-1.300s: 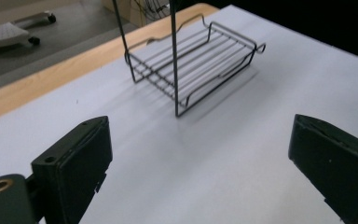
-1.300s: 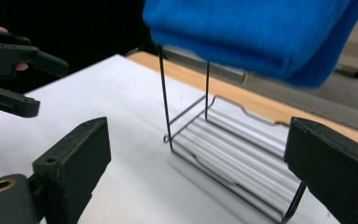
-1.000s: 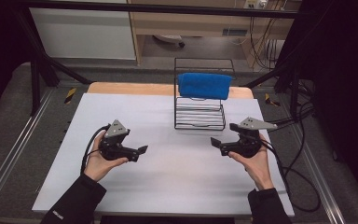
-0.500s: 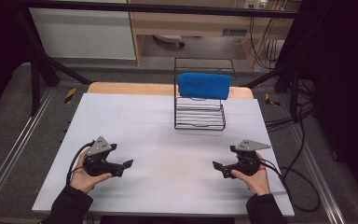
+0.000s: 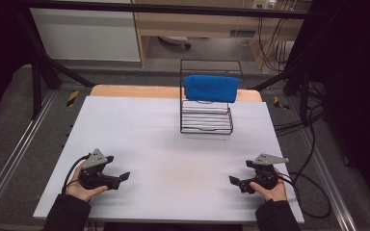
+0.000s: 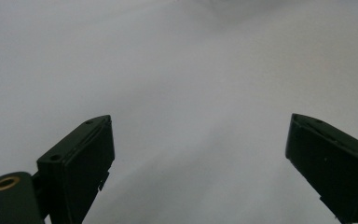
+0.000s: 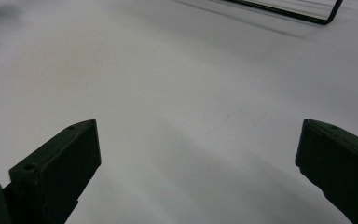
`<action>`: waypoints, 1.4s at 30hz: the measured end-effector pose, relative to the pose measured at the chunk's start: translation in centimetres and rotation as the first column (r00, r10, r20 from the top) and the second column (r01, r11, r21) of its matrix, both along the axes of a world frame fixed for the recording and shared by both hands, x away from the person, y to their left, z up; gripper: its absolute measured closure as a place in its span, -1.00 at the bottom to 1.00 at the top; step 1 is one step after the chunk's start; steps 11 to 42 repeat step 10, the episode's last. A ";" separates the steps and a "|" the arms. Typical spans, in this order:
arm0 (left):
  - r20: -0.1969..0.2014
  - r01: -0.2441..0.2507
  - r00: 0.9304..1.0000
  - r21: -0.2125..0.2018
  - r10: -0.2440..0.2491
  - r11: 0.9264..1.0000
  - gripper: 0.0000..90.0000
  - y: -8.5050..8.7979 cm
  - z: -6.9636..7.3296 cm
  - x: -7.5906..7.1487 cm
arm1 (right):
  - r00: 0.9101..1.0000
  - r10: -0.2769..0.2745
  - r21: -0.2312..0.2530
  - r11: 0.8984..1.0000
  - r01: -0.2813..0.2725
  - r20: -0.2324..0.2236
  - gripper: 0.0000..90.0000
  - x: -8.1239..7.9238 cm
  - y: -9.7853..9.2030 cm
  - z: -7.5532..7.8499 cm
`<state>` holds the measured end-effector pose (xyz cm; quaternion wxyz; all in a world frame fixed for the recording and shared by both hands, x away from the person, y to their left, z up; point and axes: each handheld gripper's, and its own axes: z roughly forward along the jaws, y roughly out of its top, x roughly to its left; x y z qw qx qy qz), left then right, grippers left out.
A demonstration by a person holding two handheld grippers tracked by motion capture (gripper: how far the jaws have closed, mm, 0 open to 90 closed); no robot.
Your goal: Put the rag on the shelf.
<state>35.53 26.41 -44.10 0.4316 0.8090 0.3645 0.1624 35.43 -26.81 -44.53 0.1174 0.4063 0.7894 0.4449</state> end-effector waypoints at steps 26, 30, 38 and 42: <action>-0.008 -0.009 1.000 0.003 0.009 1.000 -0.82 0.4 -0.5 -0.1 | 1.000 -0.003 -0.013 1.000 0.003 -0.023 -0.98 0.0 -0.2 -0.4; -0.008 -0.009 1.000 0.003 0.009 1.000 -0.82 0.4 -0.5 -0.1 | 1.000 -0.003 -0.013 1.000 0.003 -0.023 -0.98 0.0 -0.2 -0.4; -0.008 -0.009 1.000 0.003 0.009 1.000 -0.82 0.4 -0.5 -0.1 | 1.000 -0.003 -0.013 1.000 0.003 -0.023 -0.98 0.0 -0.2 -0.4; -0.008 -0.009 1.000 0.003 0.009 1.000 -0.82 0.4 -0.5 -0.1 | 1.000 -0.003 -0.013 1.000 0.003 -0.023 -0.98 0.0 -0.2 -0.4</action>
